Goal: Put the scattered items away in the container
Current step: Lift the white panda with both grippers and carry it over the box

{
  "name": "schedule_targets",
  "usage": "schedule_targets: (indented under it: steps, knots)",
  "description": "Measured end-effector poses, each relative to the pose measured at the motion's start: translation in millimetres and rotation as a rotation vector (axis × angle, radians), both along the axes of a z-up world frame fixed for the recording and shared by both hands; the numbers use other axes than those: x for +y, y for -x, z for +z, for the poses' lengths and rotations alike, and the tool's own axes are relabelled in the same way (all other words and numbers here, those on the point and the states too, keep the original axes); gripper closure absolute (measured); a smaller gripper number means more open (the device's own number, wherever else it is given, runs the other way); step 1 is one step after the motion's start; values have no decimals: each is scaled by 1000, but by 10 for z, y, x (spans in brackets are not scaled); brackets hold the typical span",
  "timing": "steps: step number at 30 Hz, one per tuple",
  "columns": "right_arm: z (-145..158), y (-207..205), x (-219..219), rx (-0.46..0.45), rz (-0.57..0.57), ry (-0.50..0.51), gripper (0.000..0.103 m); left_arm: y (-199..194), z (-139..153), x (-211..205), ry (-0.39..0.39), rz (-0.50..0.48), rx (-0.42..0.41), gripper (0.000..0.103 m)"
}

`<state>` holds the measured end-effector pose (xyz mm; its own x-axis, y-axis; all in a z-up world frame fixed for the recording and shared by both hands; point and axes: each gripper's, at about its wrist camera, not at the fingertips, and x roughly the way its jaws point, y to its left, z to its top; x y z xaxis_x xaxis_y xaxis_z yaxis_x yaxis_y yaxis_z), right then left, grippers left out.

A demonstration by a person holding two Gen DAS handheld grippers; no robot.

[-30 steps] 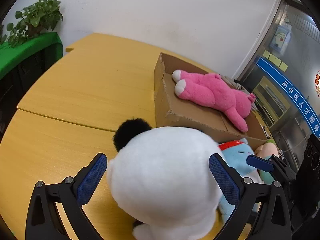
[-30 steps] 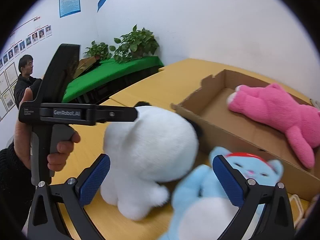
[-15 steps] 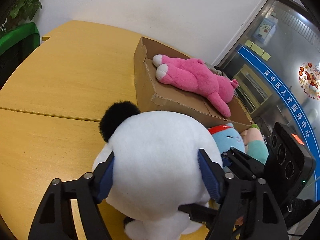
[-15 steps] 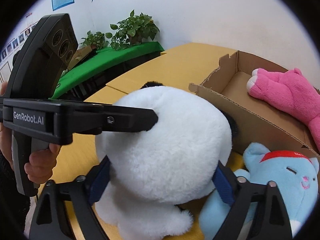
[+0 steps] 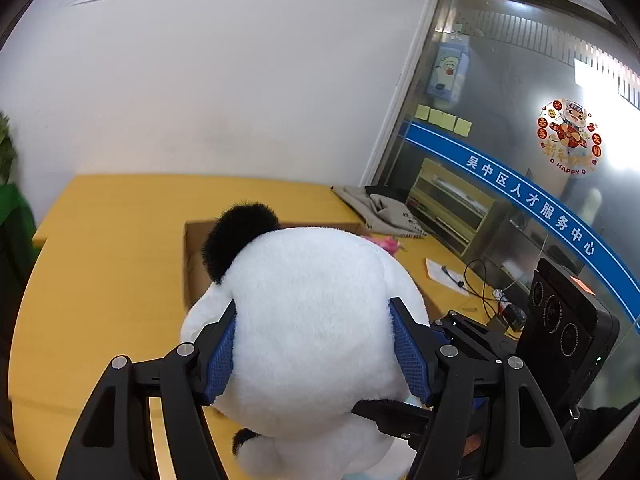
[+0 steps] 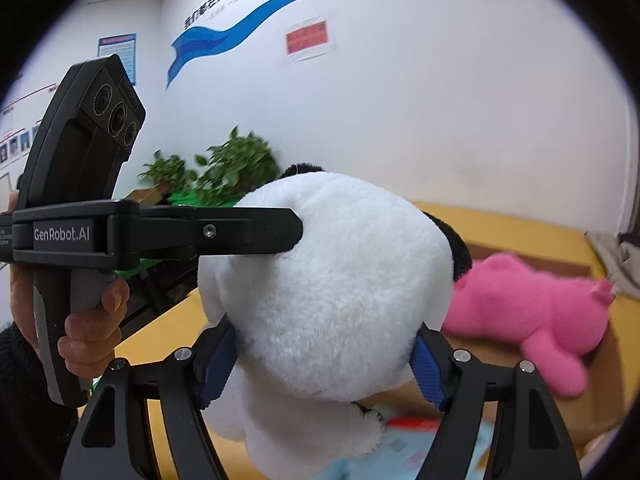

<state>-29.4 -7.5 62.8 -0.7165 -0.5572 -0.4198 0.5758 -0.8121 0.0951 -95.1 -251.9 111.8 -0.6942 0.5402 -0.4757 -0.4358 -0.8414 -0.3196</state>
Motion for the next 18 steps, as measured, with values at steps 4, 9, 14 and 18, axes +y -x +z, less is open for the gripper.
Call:
schedule_targets:
  steps: [4,9,14,18]
  knots:
    - [165,492,164,33,-61,-4,28,627,33,64,-51,-21,-30,30]
    - [-80,1097,230,-14,-82,8,28,1268,-382,70,-62,11,-134,30]
    - [-623,1543,148,-192,-72,-1,28,1605,-1043,-13,-58,50,-295,30]
    - [-990,1787,84,-417,-51,-38,28,1559,-1357,35,17,65,-337,28]
